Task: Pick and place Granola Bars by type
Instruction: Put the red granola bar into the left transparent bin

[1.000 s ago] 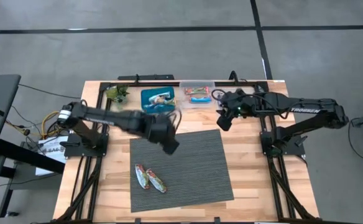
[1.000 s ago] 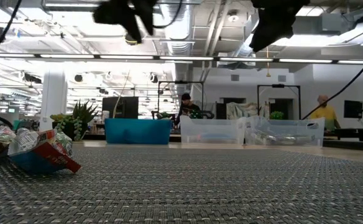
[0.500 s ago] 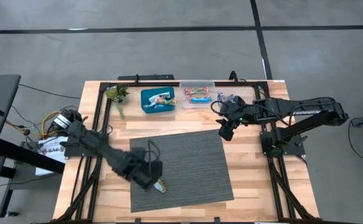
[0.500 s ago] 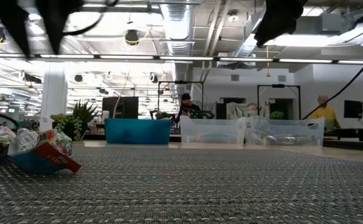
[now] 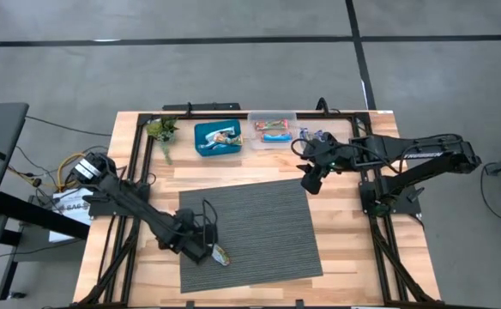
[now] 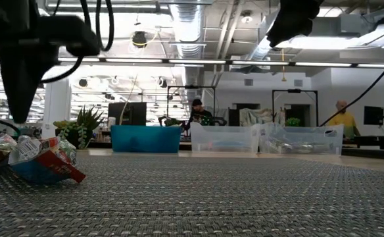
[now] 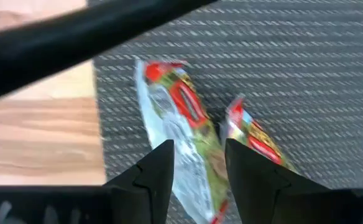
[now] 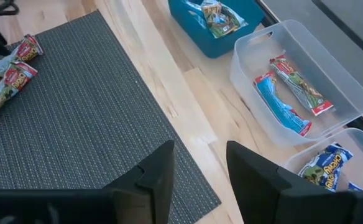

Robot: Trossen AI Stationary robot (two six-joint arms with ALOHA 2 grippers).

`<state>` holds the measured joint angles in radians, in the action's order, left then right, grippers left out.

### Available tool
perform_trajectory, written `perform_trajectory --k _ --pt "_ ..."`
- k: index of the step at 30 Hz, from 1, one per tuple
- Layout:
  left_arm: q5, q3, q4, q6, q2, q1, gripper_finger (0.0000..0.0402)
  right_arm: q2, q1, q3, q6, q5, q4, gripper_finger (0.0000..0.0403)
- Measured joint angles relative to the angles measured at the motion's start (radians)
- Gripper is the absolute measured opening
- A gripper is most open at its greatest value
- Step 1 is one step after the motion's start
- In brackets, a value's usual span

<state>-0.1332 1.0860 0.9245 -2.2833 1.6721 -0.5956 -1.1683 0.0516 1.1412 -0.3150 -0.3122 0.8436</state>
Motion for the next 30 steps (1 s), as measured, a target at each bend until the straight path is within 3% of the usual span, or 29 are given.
perform_trajectory --k 7,19,23,28,30 --pt "0.047 -0.077 -0.038 -0.004 -0.001 0.002 0.0135 0.0 -0.001 0.0 -0.02 0.011 -0.001 0.0138" --pt "-0.005 -0.136 -0.16 0.016 -0.002 0.01 0.0132 0.0 -0.001 0.0 -0.018 0.023 -0.007 0.0138" --pt "-0.01 -0.136 -0.172 0.042 -0.001 0.009 0.0096 0.0 -0.001 0.0 -0.017 0.023 -0.015 0.0138" --pt "-0.023 -0.136 -0.181 0.075 -0.001 0.009 0.0016 0.0 -0.001 0.0 -0.015 0.024 -0.015 0.0138" --pt "-0.028 -0.136 -0.182 0.08 -0.002 0.009 0.001 0.0 -0.001 0.0 -0.014 0.027 -0.015 0.0138"
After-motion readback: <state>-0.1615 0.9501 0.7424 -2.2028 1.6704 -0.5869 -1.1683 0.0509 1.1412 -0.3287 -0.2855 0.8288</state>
